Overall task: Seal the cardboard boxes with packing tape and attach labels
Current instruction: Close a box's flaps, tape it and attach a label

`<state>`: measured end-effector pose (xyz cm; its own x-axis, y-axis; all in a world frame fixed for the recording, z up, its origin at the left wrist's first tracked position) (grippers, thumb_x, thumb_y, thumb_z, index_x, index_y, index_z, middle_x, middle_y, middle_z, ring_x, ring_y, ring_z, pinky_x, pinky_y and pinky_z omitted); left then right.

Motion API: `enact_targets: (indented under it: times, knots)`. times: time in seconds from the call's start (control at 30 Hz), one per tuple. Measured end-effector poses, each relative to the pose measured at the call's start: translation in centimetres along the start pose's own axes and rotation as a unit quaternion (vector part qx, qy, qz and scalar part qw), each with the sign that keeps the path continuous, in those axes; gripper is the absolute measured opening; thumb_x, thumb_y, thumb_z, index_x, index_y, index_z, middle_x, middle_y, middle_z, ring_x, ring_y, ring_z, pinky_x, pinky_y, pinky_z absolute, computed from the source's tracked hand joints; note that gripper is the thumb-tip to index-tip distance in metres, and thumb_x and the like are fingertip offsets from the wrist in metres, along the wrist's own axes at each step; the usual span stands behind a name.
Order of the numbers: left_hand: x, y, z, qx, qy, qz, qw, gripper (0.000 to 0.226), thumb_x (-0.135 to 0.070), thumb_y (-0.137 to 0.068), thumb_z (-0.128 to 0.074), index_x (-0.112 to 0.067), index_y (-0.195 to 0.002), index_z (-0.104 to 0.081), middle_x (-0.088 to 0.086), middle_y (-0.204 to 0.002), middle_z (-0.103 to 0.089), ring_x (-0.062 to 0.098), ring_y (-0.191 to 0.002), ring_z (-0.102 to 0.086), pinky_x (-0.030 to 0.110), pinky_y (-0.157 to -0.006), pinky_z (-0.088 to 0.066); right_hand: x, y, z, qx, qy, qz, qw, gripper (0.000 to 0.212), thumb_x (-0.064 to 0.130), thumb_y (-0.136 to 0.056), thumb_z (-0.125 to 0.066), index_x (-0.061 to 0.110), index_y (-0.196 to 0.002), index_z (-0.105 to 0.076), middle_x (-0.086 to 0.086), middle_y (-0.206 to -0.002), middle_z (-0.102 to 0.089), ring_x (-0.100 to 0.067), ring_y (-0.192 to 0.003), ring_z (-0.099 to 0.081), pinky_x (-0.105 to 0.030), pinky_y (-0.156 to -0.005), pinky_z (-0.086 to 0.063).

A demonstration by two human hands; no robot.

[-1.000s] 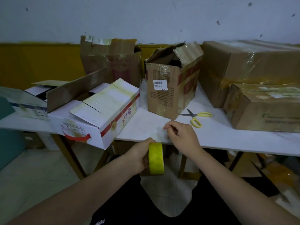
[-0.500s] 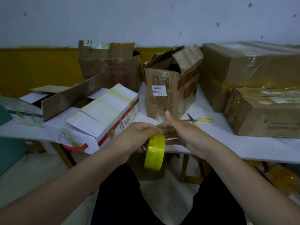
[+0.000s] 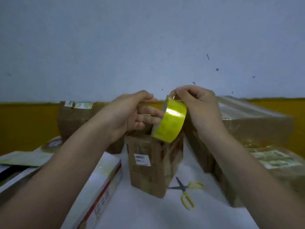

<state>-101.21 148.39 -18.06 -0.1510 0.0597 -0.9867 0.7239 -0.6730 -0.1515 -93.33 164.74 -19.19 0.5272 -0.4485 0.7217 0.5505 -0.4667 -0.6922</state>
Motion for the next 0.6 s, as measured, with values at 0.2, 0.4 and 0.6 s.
enact_targets:
  times: [0.2,0.4,0.6]
  knots:
    - [1.3,-12.6,-0.3,-0.073,-0.359,-0.052,0.929,0.044,-0.048,-0.089,-0.054,-0.007,-0.096,-0.069,0.014,-0.088,-0.073,0.026,-0.085,-0.07,0.031,-0.066,-0.054,-5.9,-9.9,1.0,-0.034,0.086,-0.106,0.99,0.017,0.019,-0.083,-0.068,0.02,-0.069,-0.078,-0.001,-0.073,-0.075,-0.015,-0.069,-0.069,-0.031,-0.072,-0.054]
    - [9.8,-19.1,-1.0,0.046,-0.468,-0.006,0.883,0.033,-0.027,-0.094,-0.056,-0.012,-0.121,-0.067,0.012,-0.119,-0.068,0.032,-0.113,-0.06,0.045,-0.097,-0.05,-14.0,-13.2,-1.9,0.022,0.054,-0.32,0.946,0.02,0.003,-0.082,-0.073,0.006,-0.063,-0.065,-0.006,-0.056,-0.059,-0.021,-0.055,-0.055,-0.02,-0.049,-0.045]
    - [10.4,-19.2,0.1,-0.001,-0.232,-0.004,0.973,0.037,-0.006,-0.092,-0.06,-0.023,-0.122,-0.051,-0.004,-0.103,-0.065,0.015,-0.09,-0.064,0.03,-0.074,-0.056,-19.8,-15.2,-4.1,0.048,0.058,-0.37,0.926,0.013,0.017,-0.095,-0.059,0.016,-0.082,-0.058,-0.006,-0.085,-0.061,-0.021,-0.076,-0.06,-0.033,-0.074,-0.054]
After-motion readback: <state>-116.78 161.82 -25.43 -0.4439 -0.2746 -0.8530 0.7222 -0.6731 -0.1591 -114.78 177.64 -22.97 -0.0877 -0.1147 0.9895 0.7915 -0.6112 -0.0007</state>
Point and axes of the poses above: each hand's wrist, its own y-axis away from the middle knuckle, its own z-axis out of the back of the hand, x = y × z, the point moved 2 cm from there along -y, towards the middle knuckle
